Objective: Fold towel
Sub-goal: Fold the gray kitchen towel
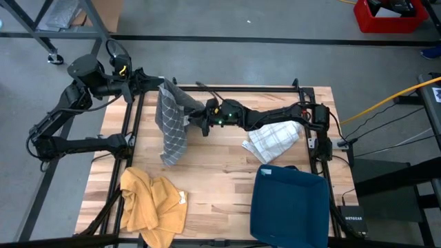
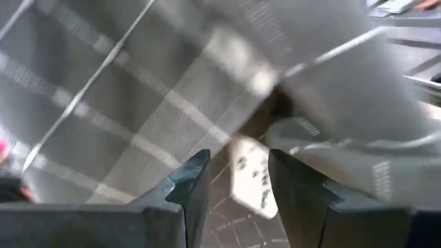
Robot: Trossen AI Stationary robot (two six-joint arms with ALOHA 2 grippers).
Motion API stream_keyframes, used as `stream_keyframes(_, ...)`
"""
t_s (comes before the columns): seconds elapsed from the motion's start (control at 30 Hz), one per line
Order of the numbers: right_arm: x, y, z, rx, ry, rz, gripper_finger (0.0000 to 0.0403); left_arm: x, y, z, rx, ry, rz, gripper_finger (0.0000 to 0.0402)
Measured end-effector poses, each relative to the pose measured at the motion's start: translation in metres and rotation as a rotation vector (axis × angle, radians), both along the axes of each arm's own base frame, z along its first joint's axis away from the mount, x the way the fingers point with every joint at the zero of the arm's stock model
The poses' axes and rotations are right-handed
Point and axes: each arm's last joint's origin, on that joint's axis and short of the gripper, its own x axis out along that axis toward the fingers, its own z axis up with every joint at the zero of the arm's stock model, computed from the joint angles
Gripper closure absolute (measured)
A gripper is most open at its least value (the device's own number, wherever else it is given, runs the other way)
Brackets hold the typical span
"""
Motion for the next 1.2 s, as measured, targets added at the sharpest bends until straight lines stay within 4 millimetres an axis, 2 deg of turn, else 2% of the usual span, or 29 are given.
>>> stream_keyframes(0.27,-0.005,-0.022,0.004,0.107,-0.044,0.02,0.0252,0.003,-0.007,0.0,0.041,0.006,-0.053,0.0401)
stream_keyframes(0.53,-0.004,-0.016,0.008,0.159,-0.082,0.138,0.0252,0.011,-0.008,-0.002,0.069,0.024,-0.089,0.0401)
stream_keyframes(0.87,-0.004,-0.016,0.005,0.198,-0.051,0.132,0.0252,0.034,-0.006,-0.009,0.044,0.064,-0.141,0.0401)
stream_keyframes(1.2,-0.005,-0.014,0.001,0.248,-0.014,0.178,0.0252,0.032,-0.007,0.0,0.082,-0.019,-0.139,0.0401)
